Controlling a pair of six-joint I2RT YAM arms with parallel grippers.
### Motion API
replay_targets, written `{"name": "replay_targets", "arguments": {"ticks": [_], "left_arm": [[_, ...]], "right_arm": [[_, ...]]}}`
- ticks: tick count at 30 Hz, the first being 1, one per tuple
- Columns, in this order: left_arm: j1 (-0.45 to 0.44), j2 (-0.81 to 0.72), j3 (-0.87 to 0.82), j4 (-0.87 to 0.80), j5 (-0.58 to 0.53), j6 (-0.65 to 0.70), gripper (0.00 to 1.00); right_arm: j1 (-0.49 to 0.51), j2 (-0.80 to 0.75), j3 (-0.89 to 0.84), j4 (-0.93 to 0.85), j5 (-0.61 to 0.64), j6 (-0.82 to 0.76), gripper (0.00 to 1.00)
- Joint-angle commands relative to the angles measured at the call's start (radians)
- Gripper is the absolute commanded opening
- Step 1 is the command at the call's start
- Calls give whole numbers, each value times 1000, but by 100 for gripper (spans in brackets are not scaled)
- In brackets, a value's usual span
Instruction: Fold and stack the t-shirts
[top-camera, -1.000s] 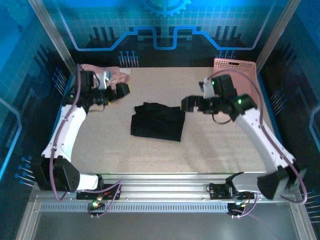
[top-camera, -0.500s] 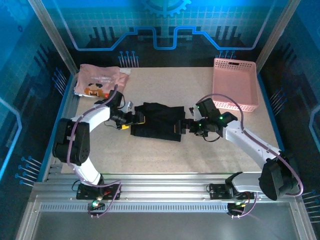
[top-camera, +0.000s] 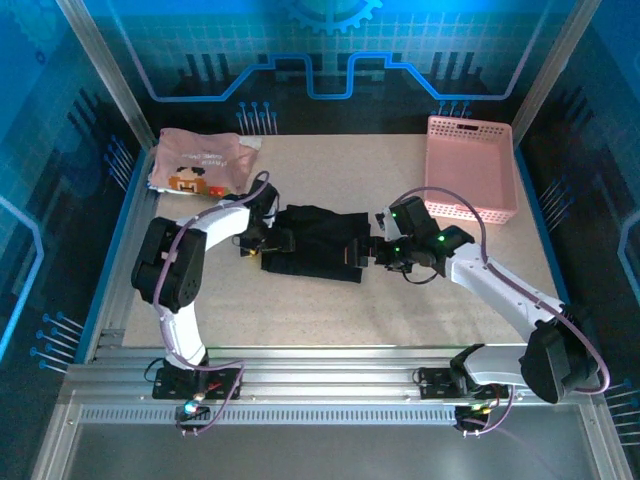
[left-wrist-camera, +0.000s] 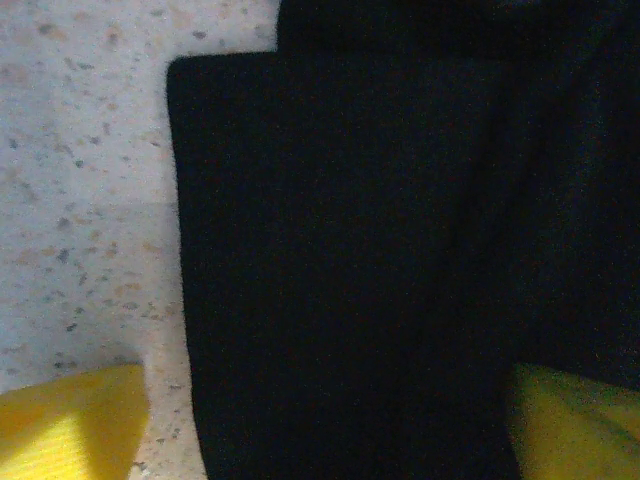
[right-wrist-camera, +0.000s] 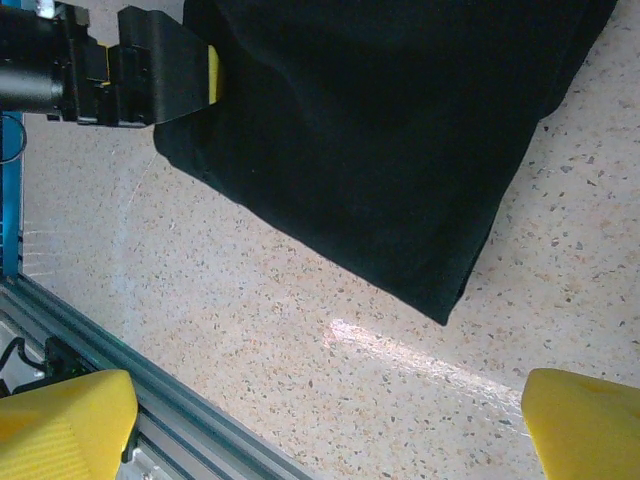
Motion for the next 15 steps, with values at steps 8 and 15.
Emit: {"name": "replay_targets", "arguments": {"ticks": [8,15], "left_arm": [[-107,179,71,228,187,-65,42],[-25,116,121,161,135,13,1]], "right_arm": [[20,-60,39,-19,12,17,100],[27,-72,79,-28,10,6,100]]}}
